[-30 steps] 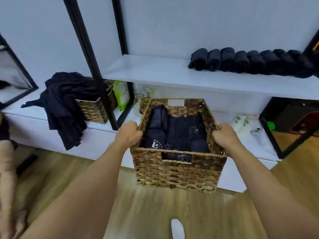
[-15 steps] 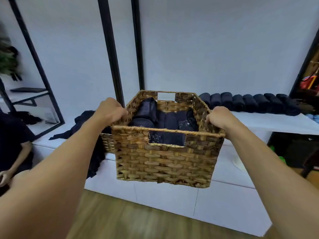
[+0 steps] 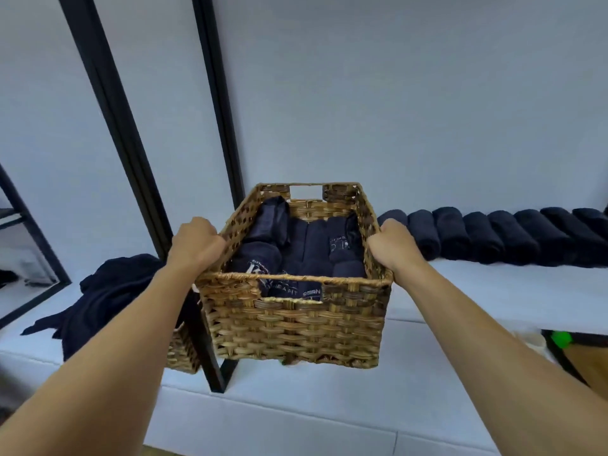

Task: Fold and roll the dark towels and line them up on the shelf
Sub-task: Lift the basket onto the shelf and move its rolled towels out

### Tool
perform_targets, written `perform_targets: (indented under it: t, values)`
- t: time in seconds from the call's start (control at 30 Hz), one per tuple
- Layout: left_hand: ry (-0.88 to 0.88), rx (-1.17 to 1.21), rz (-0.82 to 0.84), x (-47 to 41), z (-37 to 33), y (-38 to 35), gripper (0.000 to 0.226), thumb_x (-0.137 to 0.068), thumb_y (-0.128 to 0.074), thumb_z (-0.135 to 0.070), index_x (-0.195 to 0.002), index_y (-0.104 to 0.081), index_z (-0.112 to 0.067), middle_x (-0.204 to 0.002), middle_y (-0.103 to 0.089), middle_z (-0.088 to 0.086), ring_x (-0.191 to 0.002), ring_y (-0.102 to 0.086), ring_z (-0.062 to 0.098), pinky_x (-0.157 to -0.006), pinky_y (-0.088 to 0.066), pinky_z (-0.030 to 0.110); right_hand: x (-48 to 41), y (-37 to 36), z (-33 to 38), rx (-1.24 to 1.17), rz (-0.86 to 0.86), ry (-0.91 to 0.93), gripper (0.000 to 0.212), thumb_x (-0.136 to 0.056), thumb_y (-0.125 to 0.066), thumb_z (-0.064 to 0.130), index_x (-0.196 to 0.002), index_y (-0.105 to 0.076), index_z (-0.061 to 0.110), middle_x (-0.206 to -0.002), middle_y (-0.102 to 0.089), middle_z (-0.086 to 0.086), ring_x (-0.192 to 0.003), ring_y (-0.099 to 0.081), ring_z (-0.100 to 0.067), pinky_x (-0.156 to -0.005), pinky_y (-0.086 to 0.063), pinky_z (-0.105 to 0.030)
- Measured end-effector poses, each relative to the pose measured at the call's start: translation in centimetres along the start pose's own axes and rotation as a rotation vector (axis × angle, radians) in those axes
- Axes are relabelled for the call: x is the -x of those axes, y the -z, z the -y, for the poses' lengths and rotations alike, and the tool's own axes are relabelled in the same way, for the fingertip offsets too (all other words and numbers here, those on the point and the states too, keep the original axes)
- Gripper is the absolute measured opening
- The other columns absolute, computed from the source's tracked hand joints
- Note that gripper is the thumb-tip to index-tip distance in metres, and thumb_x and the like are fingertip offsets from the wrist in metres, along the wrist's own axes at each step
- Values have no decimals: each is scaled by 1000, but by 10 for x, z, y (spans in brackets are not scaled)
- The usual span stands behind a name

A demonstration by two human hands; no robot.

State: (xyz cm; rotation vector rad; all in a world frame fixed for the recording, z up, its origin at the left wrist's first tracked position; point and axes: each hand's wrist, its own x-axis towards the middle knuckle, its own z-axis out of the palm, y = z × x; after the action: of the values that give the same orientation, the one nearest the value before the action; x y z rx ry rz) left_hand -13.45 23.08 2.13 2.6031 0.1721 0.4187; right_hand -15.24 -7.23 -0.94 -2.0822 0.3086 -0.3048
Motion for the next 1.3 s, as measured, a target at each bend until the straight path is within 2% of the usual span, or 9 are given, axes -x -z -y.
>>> perform_targets:
  t: [0.27,0.43,0.53,0.63,0.7,0.83,0.97,1.1,1.3]
  values:
    - [-28,-130,-29,-99,-10,-37,19,-86,-55,-8,-82,-70,4,-80,-64,21,-75,-59,39,-65,-45,36,-94,-32,7,-71,32,-42,38,-86,-41,6,-122,-50,13,-105,-54,-13,-81,-53,-24,-49,-33,-25]
    - [-50,-158,-21,-131,-11,-49,19,-84,-55,-6,-80,-71,2,-79,-64,20,-73,-55,36,-64,-42,34,-116,-40,7,-103,29,-47,33,-87,-43,7,-117,-54,5,-96,-58,-13,-75,-55,-23,-50,-36,-26]
    - [-22,-188,25,-136,-24,-46,18,-82,-53,-3,-88,-70,1,-94,-66,24,-81,-56,38,-68,-44,37,-120,-35,3,-160,79,-29,12,-90,-45,21,-85,-53,12,-70,-54,-3,-61,-51,-18,-46,-36,-24]
    - [-177,-218,-67,-128,-78,-50,27,-82,-53,-6,-107,-63,-3,-114,-61,22,-106,-55,43,-84,-48,43,-134,-14,-10,-192,51,-54,31,-95,-45,34,-71,-52,14,-60,-53,-1,-53,-52,-18,-43,-49,-29]
    - [-329,-39,-89,-115,-142,-64,33,-85,-51,-9,-117,-62,-7,-116,-61,16,-113,-55,40,-84,-46,38,-151,5,-27,-58,-29,-31,29,-96,-46,27,-72,-51,12,-66,-55,-6,-62,-57,-26,-58,-58,-41]
    - [-355,300,250,-88,-281,-119,41,-93,-45,-8,-134,-50,-8,-137,-52,13,-119,-53,27,-84,-37,24,-190,34,-68,292,-92,-17,15,-96,-48,20,-100,-52,6,-89,-53,-6,-87,-57,-29,-68,-40,-30]
    - [-238,235,491,-77,-331,-217,15,-98,-42,-11,-100,-55,-3,-125,-59,19,-89,-56,26,-75,-41,28,-220,34,-101,516,68,-26,15,-98,-48,22,-108,-52,12,-95,-55,-7,-87,-52,-22,-70,-40,-29]
    - [36,172,622,-80,-298,-288,36,-100,-42,-22,-128,-55,-3,-128,-59,19,-113,-57,33,-81,-42,31,-237,21,-118,507,214,-64,46,-100,-43,27,-138,-42,1,-124,-61,-17,-107,-61,-30,-85,-48,-31]
    - [95,202,523,-89,-296,-294,38,-101,-41,-22,-127,-55,2,-131,-57,20,-122,-53,35,-94,-43,35,-236,29,-119,270,217,-124,39,-100,-42,35,-120,-51,2,-111,-66,-19,-96,-65,-34,-85,-55,-44]
